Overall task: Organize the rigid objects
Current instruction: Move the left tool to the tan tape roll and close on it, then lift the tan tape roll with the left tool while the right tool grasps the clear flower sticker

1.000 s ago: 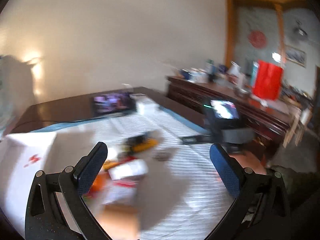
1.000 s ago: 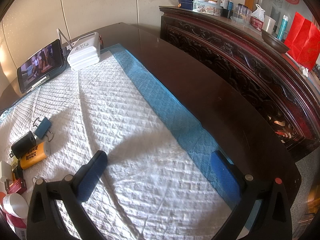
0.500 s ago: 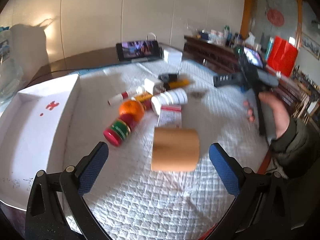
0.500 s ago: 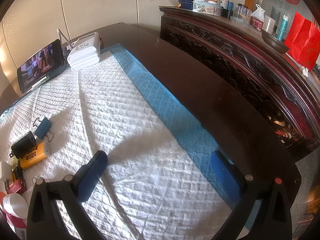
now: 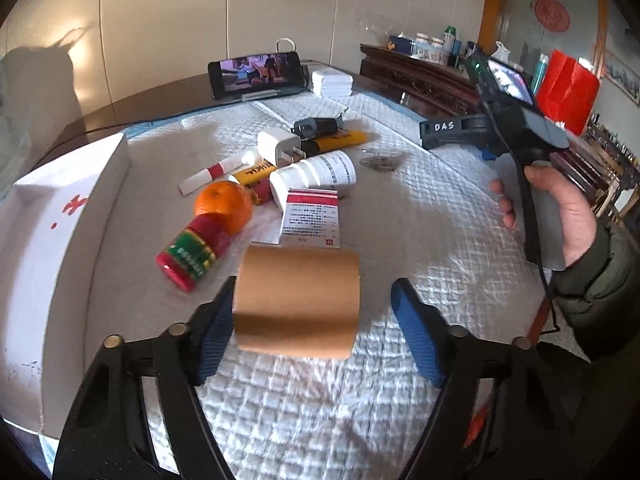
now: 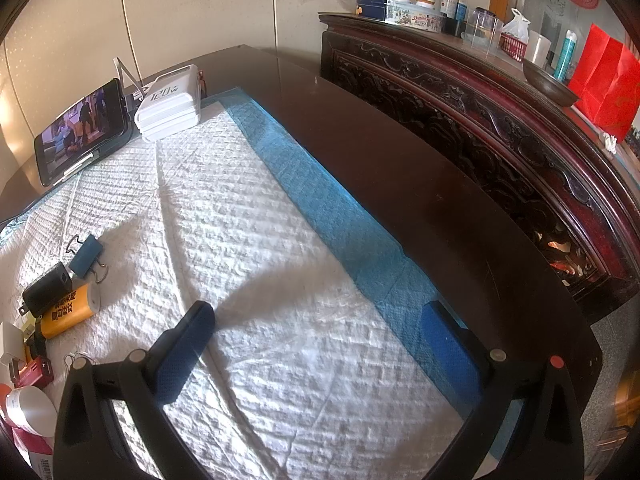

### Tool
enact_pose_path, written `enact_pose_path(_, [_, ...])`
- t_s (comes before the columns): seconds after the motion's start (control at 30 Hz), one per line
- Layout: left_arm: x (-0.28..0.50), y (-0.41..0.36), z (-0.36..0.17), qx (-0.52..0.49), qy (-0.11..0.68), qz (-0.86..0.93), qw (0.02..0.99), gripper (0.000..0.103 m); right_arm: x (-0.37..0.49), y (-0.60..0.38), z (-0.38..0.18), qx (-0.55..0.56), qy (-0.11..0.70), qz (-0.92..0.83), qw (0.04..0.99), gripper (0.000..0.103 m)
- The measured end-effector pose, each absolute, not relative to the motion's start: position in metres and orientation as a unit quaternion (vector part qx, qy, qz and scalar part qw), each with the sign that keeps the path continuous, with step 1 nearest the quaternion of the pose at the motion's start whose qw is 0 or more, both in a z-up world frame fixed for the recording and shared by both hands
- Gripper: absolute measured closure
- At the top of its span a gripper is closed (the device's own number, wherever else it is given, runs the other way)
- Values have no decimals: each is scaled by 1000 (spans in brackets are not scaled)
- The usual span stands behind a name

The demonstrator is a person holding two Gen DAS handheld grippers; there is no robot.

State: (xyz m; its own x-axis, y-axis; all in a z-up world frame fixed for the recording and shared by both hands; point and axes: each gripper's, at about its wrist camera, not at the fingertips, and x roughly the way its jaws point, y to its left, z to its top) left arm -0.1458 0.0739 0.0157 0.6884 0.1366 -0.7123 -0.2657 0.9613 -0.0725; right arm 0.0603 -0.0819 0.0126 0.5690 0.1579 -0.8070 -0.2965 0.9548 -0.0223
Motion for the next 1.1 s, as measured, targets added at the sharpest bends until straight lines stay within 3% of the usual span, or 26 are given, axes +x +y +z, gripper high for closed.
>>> enact_pose_path(0.03, [-145,75,14,-86,382,115,913,56,60,-82,13,-78,446,129,882,0])
enact_pose_path(0.53, [-187,93,26,-117,328,147,926,56,-3,-47,44,-161,388,333,844,0])
enact_pose_path(0.6, [-190,95,27,-120,323,149,927,56,-7,-39,37,-182,394,347,832,6])
enact_pose_path(0.67, [-192,97,26,-121,320,150,928,56,-10,-31,29,-197,410,355,817,34])
enact_pose_path(0.73, [-195,97,27,-122,316,150,929,56,-14,-24,23,-198,425,364,805,45])
enact_pose_path(1.1, [-198,99,28,-130,305,151,931,56,-15,2,15,-204,429,362,802,46])
